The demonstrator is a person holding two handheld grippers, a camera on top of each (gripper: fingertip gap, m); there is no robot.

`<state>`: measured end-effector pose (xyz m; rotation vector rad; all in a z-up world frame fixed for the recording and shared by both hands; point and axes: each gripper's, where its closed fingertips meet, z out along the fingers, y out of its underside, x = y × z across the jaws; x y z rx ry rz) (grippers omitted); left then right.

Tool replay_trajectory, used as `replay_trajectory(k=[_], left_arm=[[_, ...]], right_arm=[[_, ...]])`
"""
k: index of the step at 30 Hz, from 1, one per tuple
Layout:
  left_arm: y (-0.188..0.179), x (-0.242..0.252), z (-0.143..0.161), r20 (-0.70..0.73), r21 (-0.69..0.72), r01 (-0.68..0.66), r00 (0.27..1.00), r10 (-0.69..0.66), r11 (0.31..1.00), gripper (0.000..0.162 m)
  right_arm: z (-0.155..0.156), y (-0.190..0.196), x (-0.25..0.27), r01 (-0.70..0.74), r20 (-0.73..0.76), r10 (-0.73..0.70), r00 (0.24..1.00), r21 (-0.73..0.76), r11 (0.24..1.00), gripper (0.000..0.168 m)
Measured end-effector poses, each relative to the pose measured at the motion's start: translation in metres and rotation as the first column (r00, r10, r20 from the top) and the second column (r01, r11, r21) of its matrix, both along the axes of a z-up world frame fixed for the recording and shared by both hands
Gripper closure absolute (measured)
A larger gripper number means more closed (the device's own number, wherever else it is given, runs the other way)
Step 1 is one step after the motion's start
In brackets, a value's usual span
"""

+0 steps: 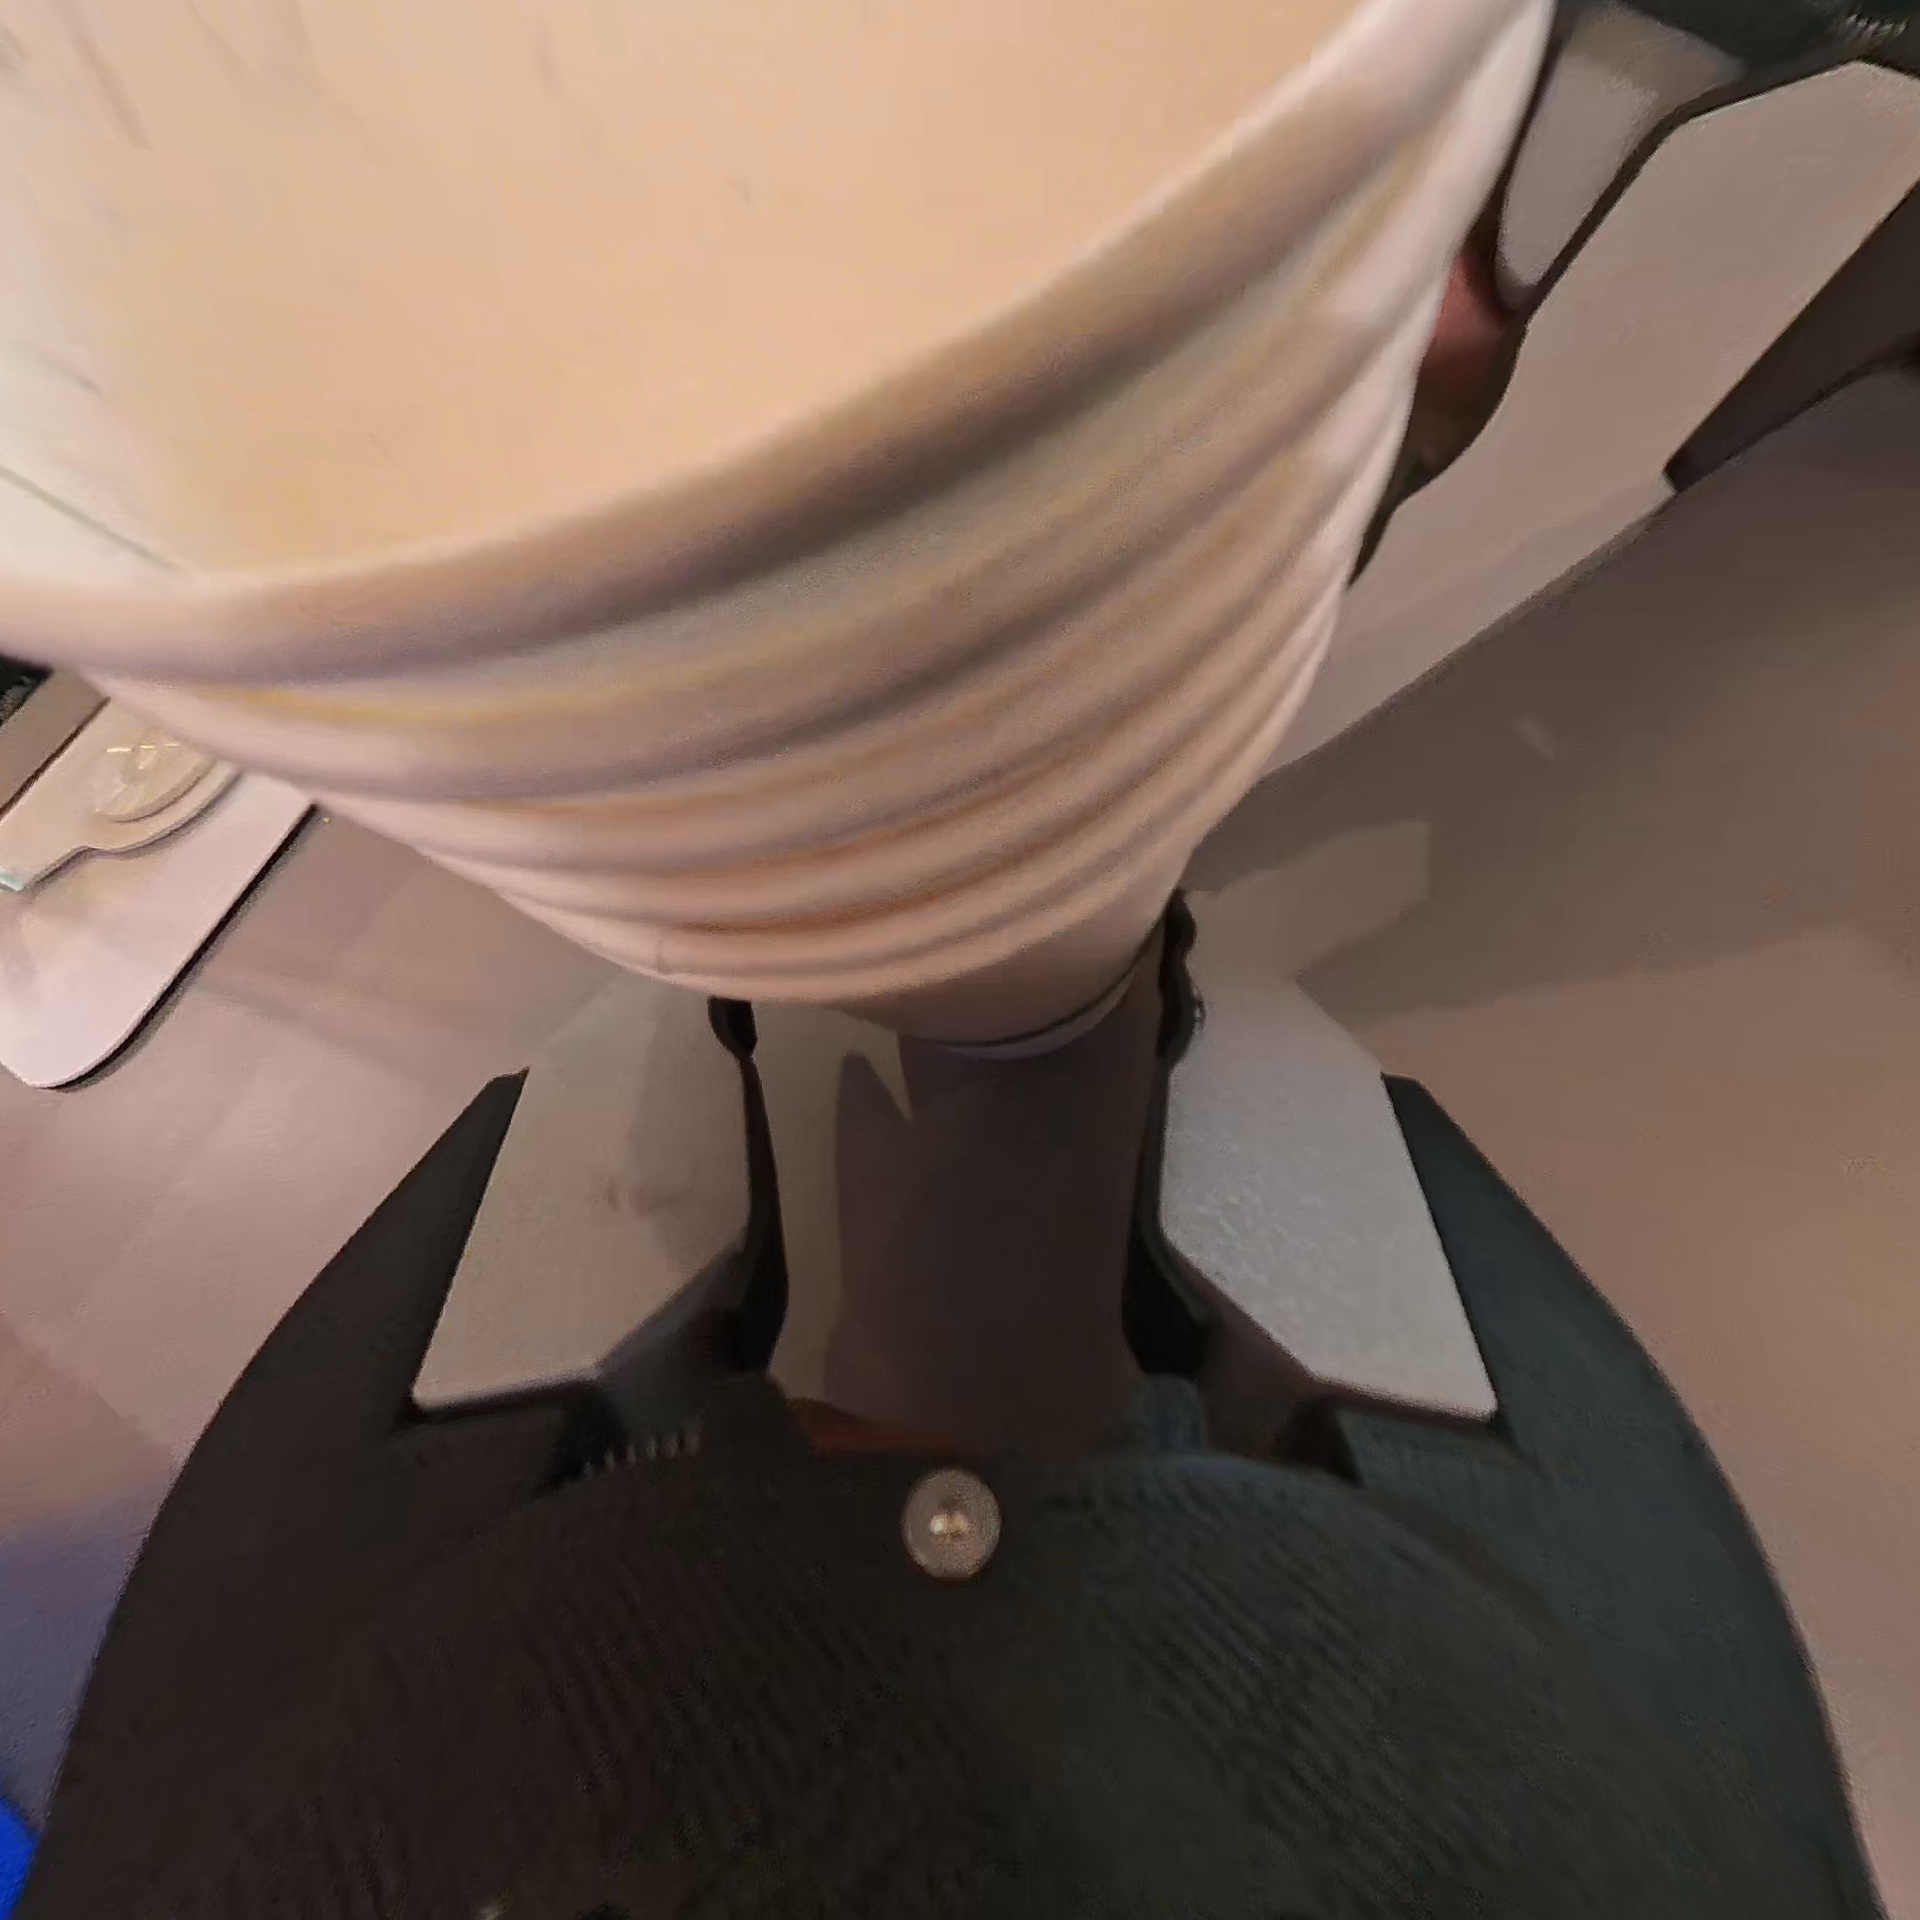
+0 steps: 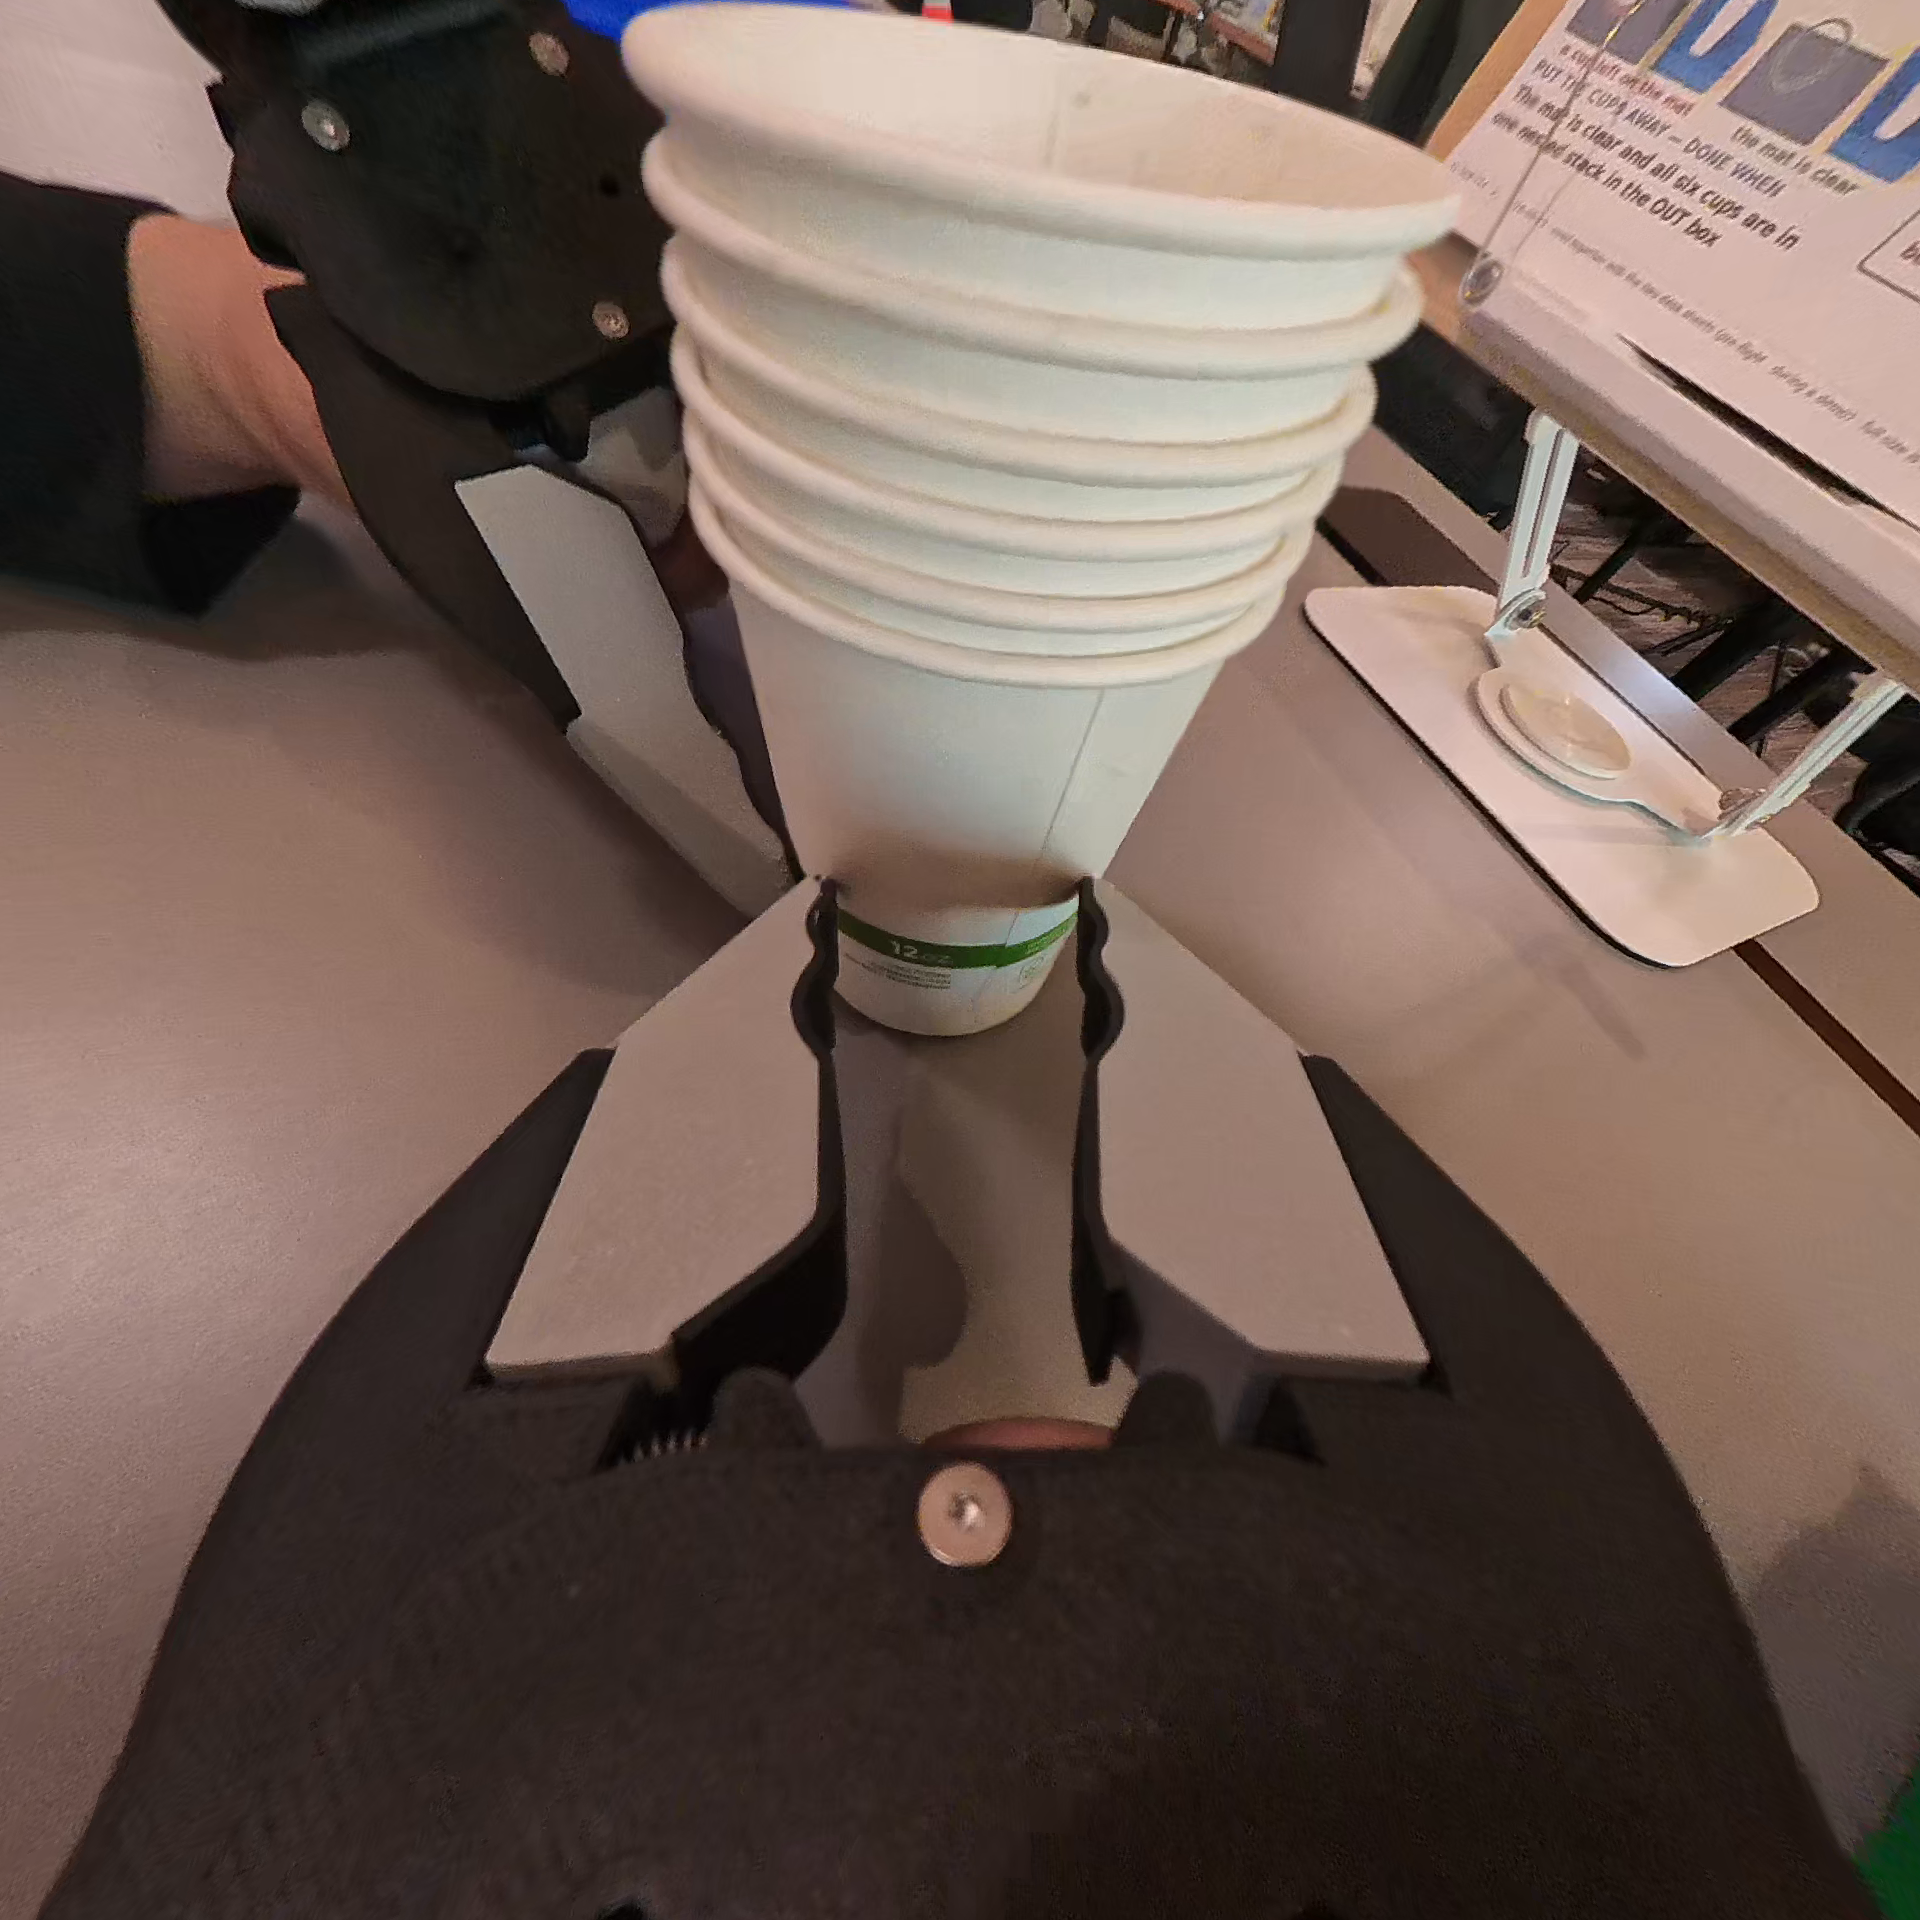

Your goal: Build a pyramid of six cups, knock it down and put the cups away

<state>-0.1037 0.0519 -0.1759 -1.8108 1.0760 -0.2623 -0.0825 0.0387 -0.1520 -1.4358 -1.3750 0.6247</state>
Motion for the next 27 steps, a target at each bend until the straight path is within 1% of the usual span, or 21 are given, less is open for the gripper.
replay_trajectory(k=[3, 5, 8, 11, 20, 22, 23, 24, 26, 27], left_arm=[[0.000, 0.001, 0.001, -0.012, 0.024, -0.008, 1.000, 0.008, 1.000, 0.085], [-0.001, 0.002, 0.004, 0.007, 0.030, -0.007, 1.000, 0.007, 1.000, 0.085], [-0.004, 0.003, 0.007, 0.044, 0.014, 0.004, 0.999, -0.005, 1.000, 0.085], [-0.006, 0.004, 0.006, 0.050, -0.001, 0.009, 0.999, -0.009, 1.000, 0.086], [-0.011, 0.008, 0.014, 0.076, 0.040, 0.021, 0.997, -0.024, 0.999, 0.086], [-0.012, 0.008, 0.016, 0.094, 0.037, 0.028, 0.995, -0.031, 0.999, 0.087], [-0.014, 0.010, 0.016, 0.102, 0.030, 0.050, 0.993, -0.053, 0.998, 0.087], [-0.020, 0.015, 0.015, 0.109, 0.017, 0.089, 0.990, -0.090, 0.996, 0.087], [-0.029, 0.024, 0.014, 0.098, 0.013, 0.145, 0.985, -0.145, 0.989, 0.087], [-0.032, 0.027, 0.011, 0.074, 0.017, 0.157, 0.985, -0.158, 0.987, 0.087]], right_arm=[[-0.003, 0.000, 0.000, 0.006, 0.013, -0.006, 1.000, -0.015, 1.000, 0.124], [-0.004, 0.000, 0.001, 0.012, 0.022, -0.012, 1.000, -0.013, 1.000, 0.123], [-0.004, -0.001, 0.000, 0.009, 0.026, -0.009, 1.000, -0.014, 1.000, 0.123], [-0.004, -0.003, 0.001, 0.005, 0.024, -0.004, 1.000, -0.015, 1.000, 0.124], [0.003, -0.008, 0.004, -0.014, -0.017, 0.014, 1.000, -0.018, 1.000, 0.123], [0.008, -0.011, 0.003, -0.027, -0.049, 0.026, 0.998, -0.029, 0.999, 0.120], [0.012, -0.012, 0.002, -0.037, -0.078, 0.034, 0.996, -0.035, 0.999, 0.115], [0.016, -0.016, 0.001, -0.062, -0.104, 0.057, 0.993, -0.045, 0.997, 0.107], [0.017, -0.023, -0.003, -0.094, -0.110, 0.087, 0.990, -0.063, 0.994, 0.095], [0.016, -0.026, -0.003, -0.108, -0.101, 0.102, 0.990, -0.053, 0.993, 0.091]])
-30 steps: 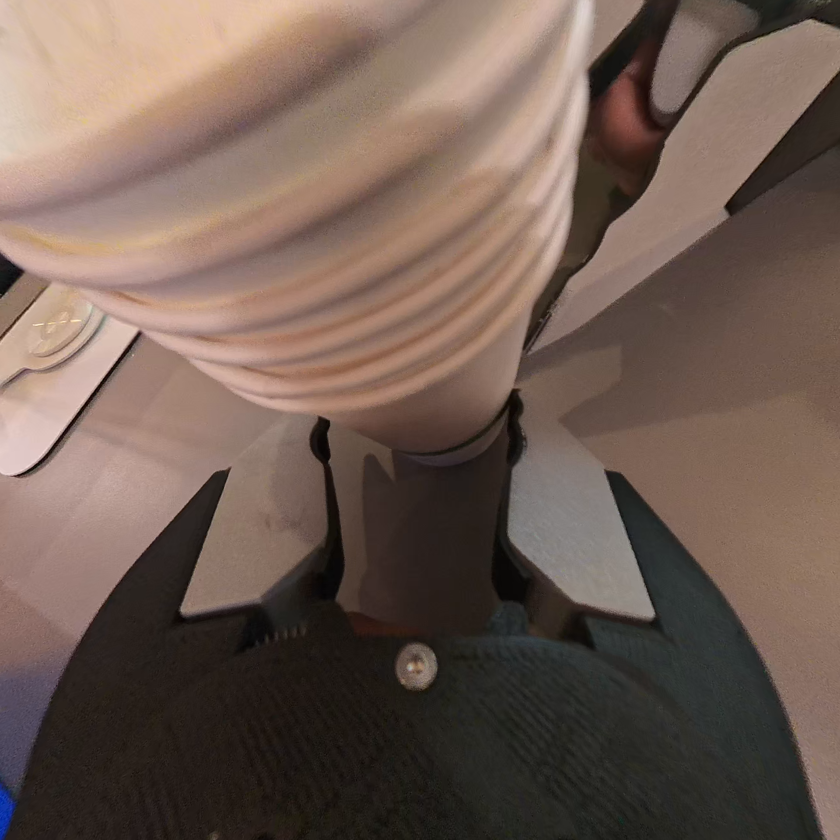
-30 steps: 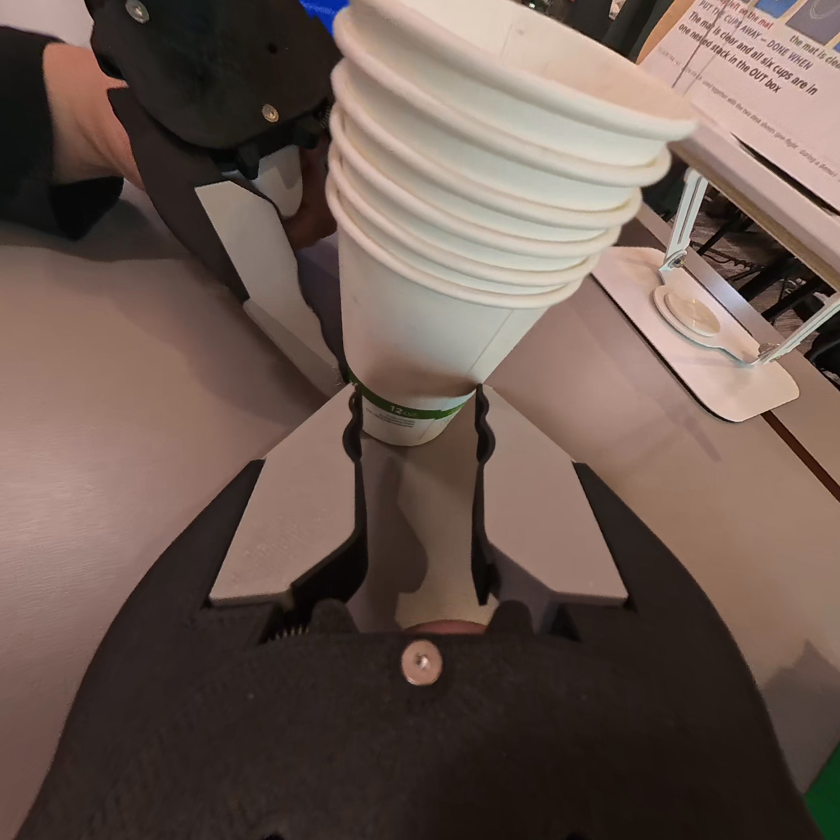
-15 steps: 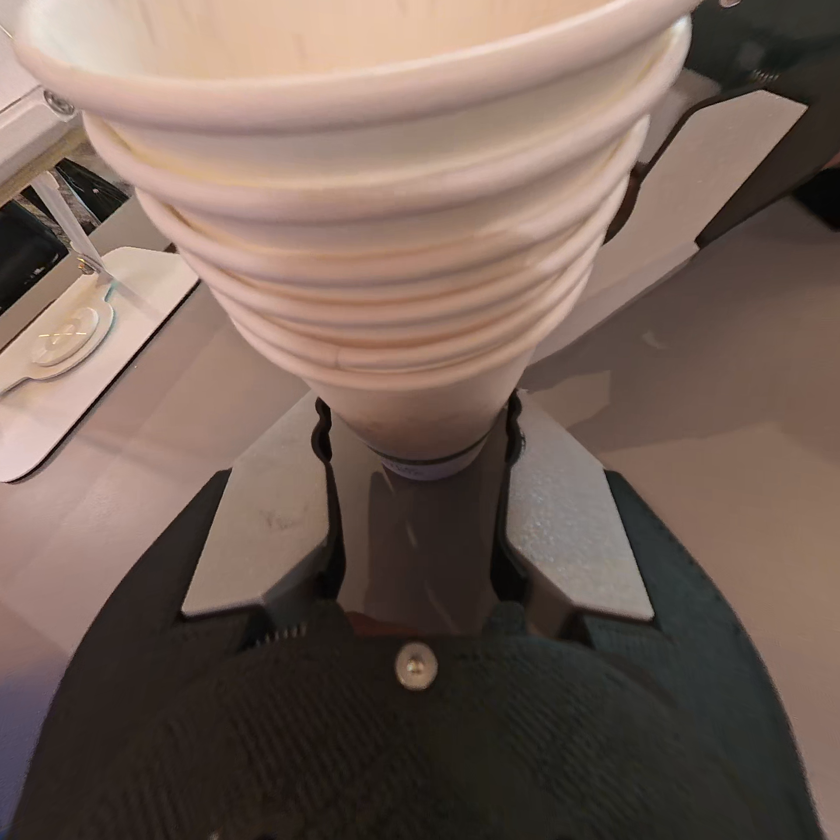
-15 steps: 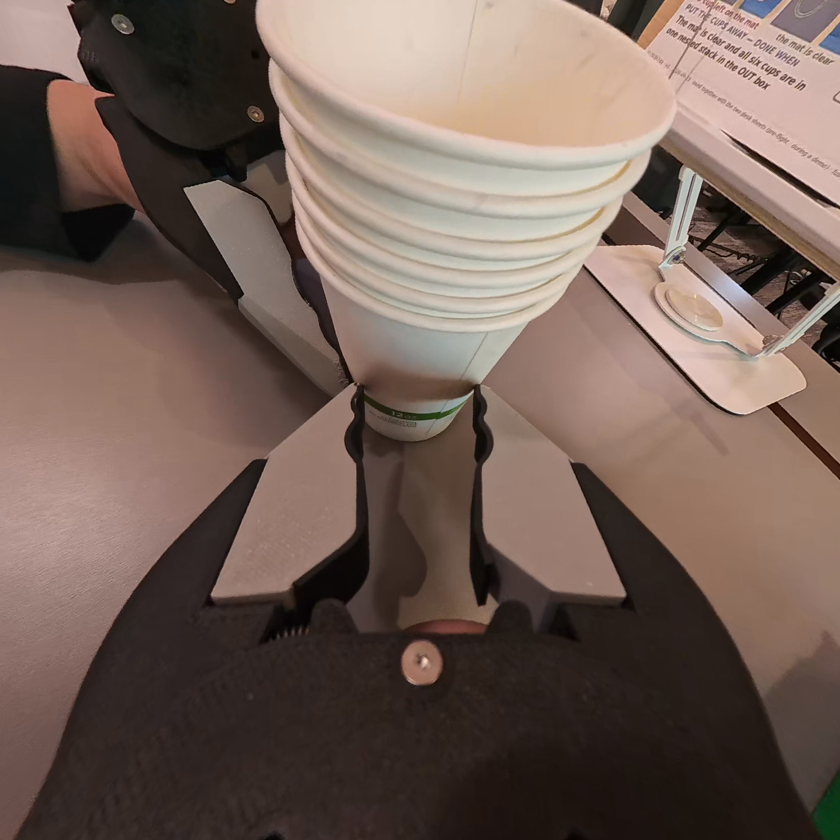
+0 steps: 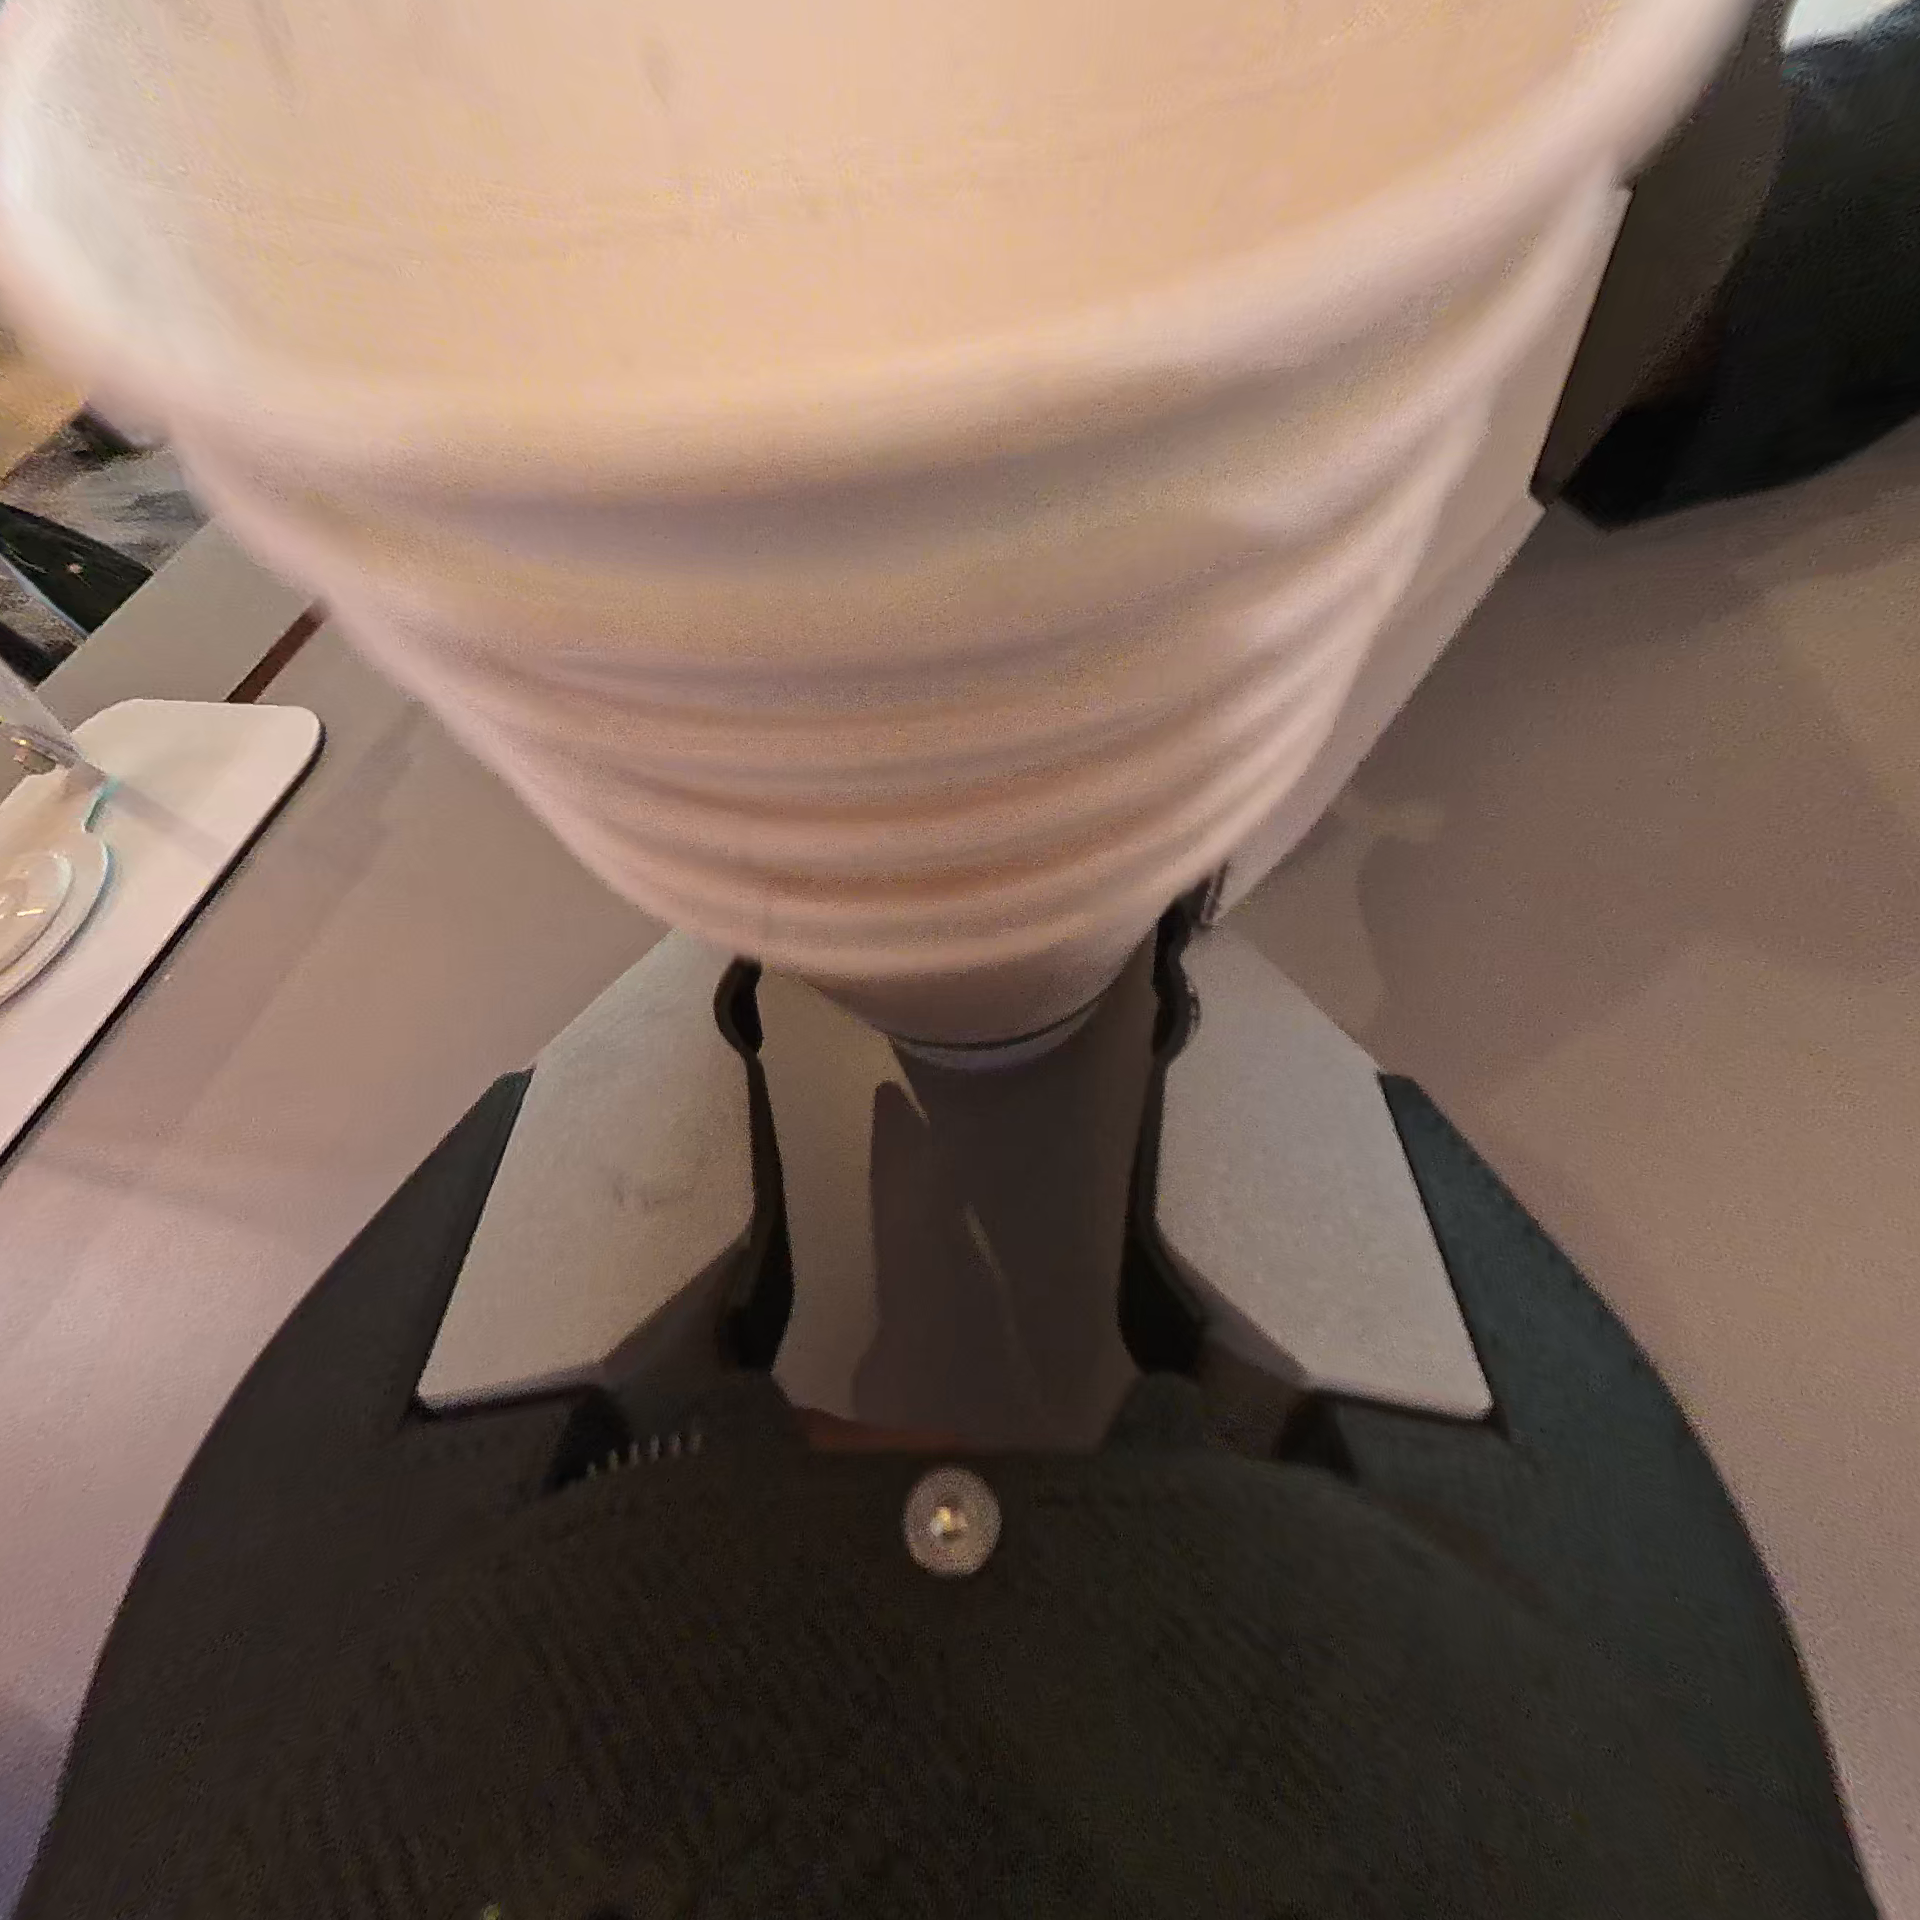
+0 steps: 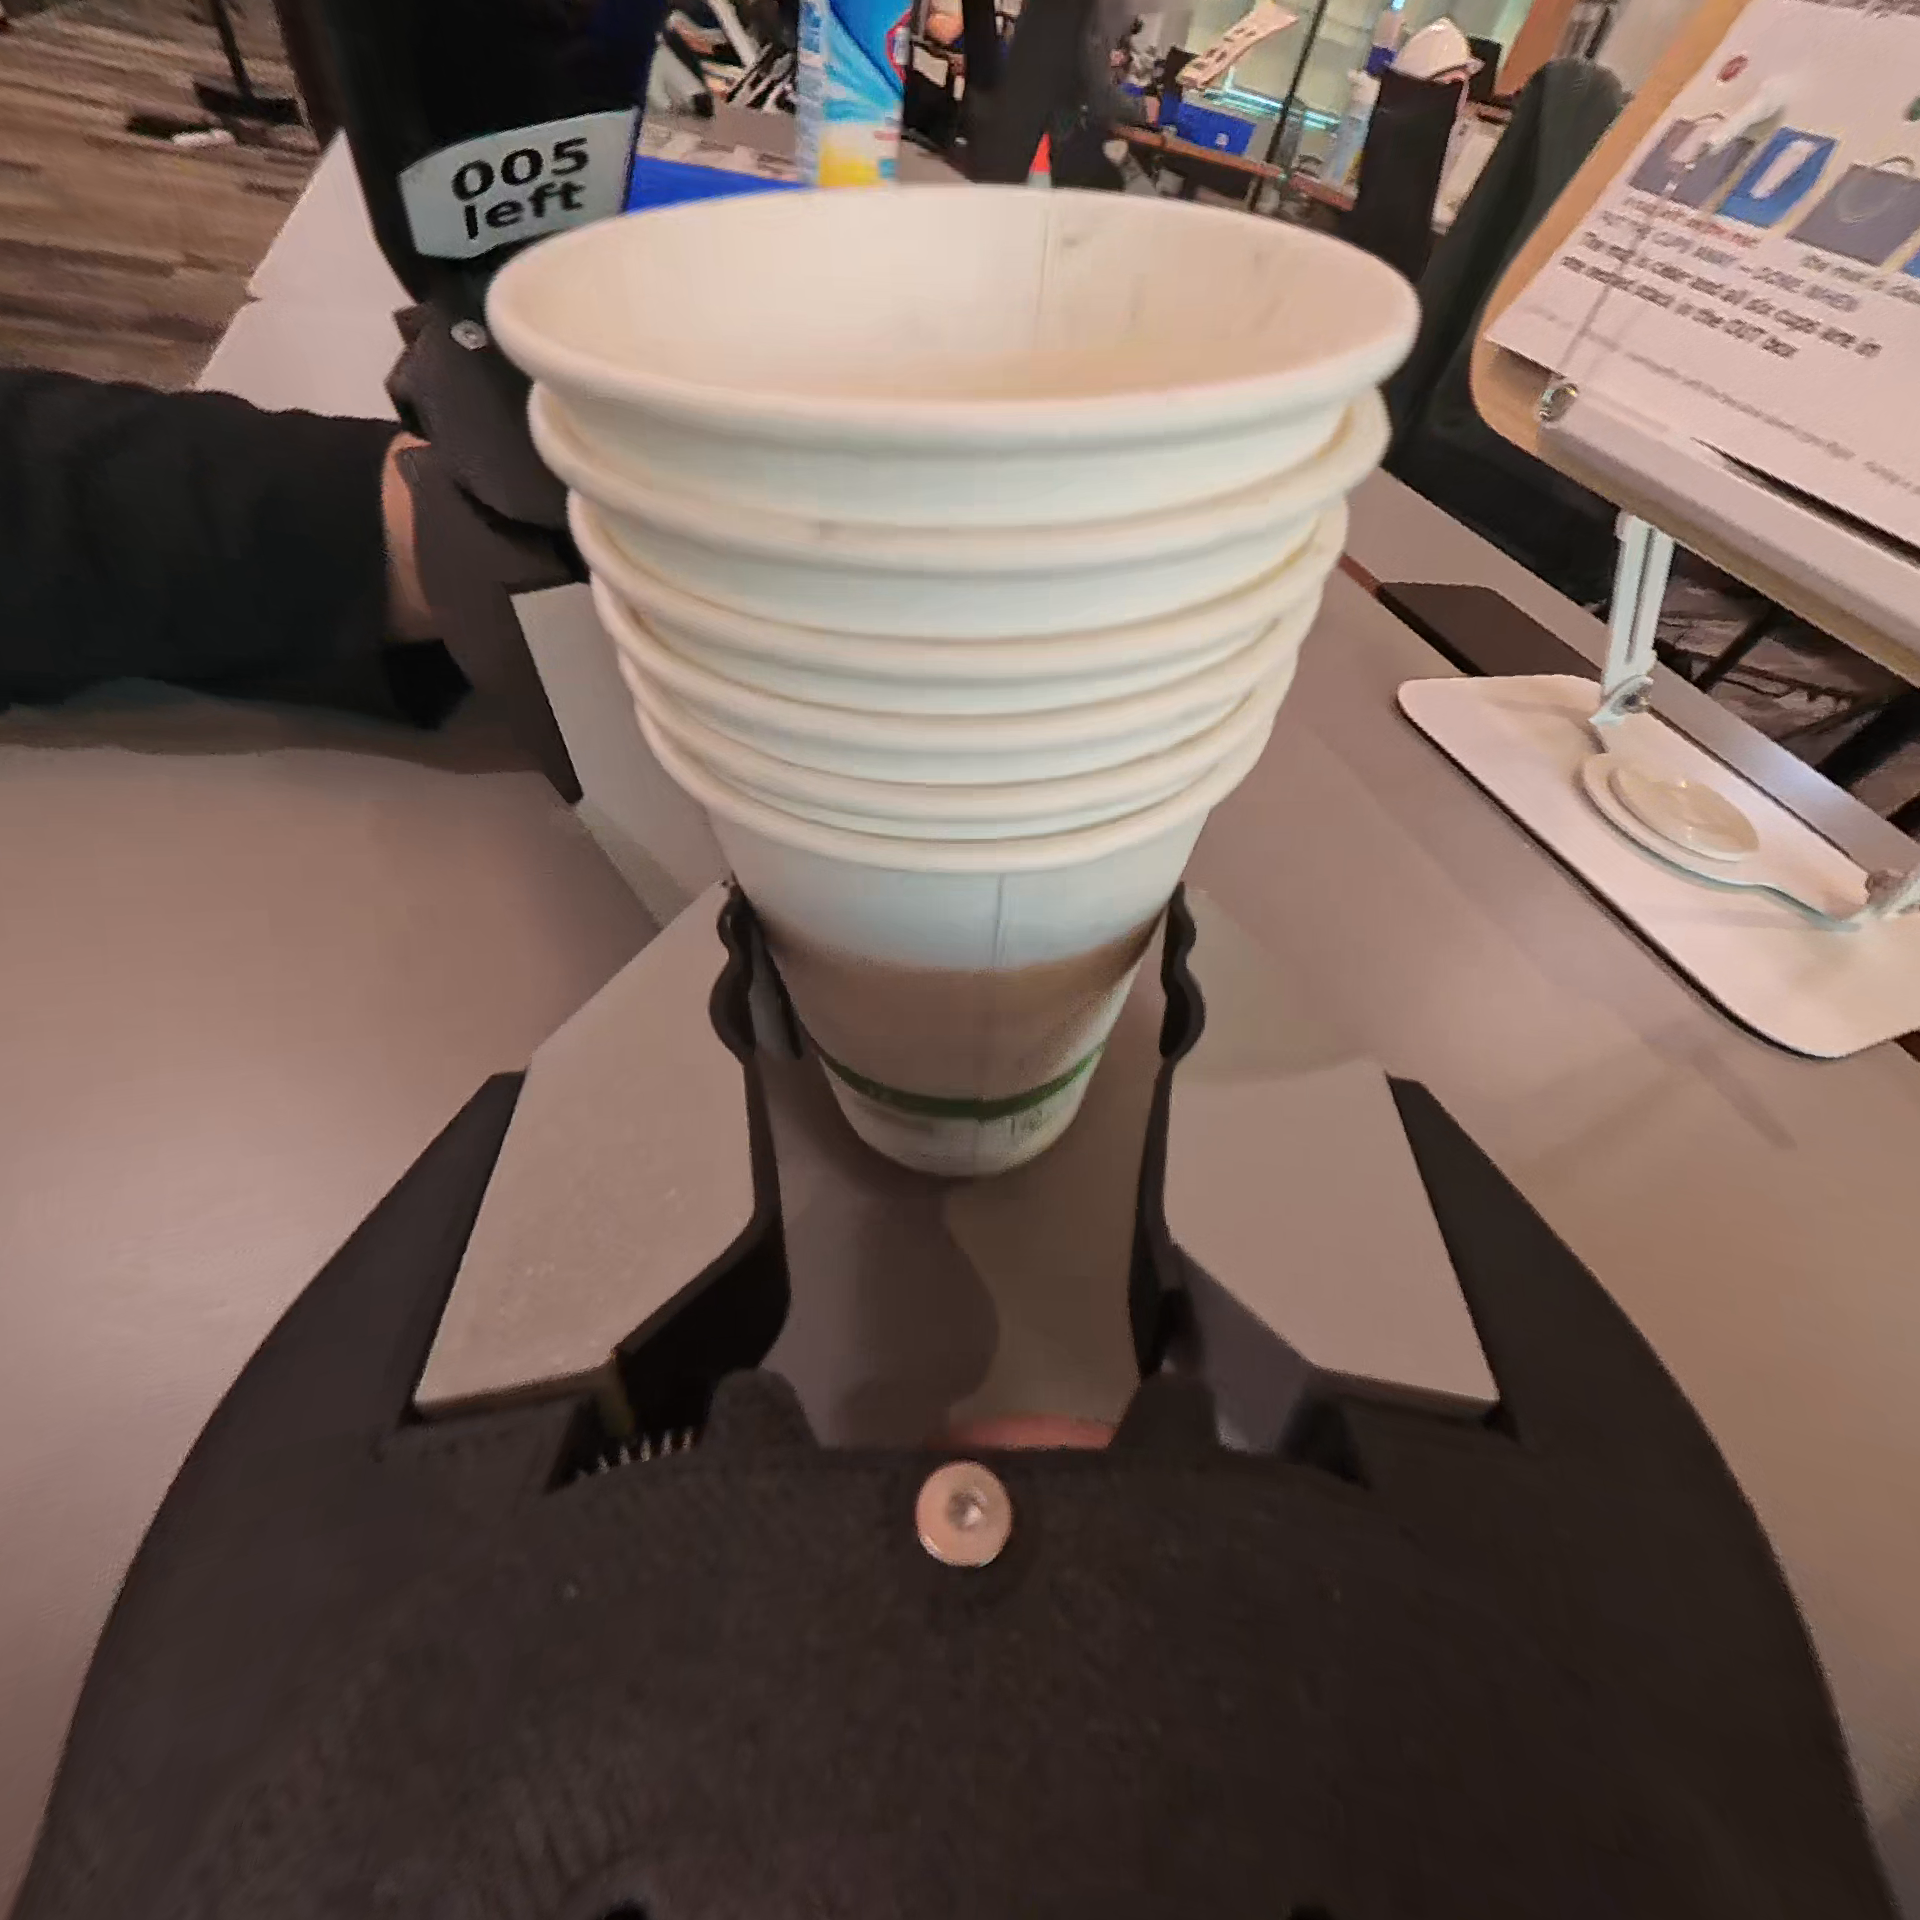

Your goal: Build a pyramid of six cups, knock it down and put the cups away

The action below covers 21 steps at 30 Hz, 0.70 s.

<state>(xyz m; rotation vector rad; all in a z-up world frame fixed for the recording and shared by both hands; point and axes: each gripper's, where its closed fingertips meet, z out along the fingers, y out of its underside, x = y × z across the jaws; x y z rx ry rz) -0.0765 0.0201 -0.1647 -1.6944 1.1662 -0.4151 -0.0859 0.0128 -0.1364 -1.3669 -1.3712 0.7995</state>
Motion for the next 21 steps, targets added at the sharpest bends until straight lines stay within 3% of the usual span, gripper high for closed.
replay_trajectory(k=[6, 21], left_arm=[[-0.0070, 0.0060, -0.0041, -0.025, -0.012, 0.029, 0.999, -0.029, 1.000, 0.088], [-0.0051, 0.0062, 0.0028, 0.016, 0.008, 0.018, 1.000, -0.018, 1.000, 0.088]], right_arm=[[0.0033, -0.0100, -0.0031, -0.037, -0.007, 0.038, 0.999, 0.050, 0.998, 0.088], [0.0064, -0.0064, 0.0006, -0.034, -0.001, 0.034, 0.999, -0.027, 0.999, 0.089]])
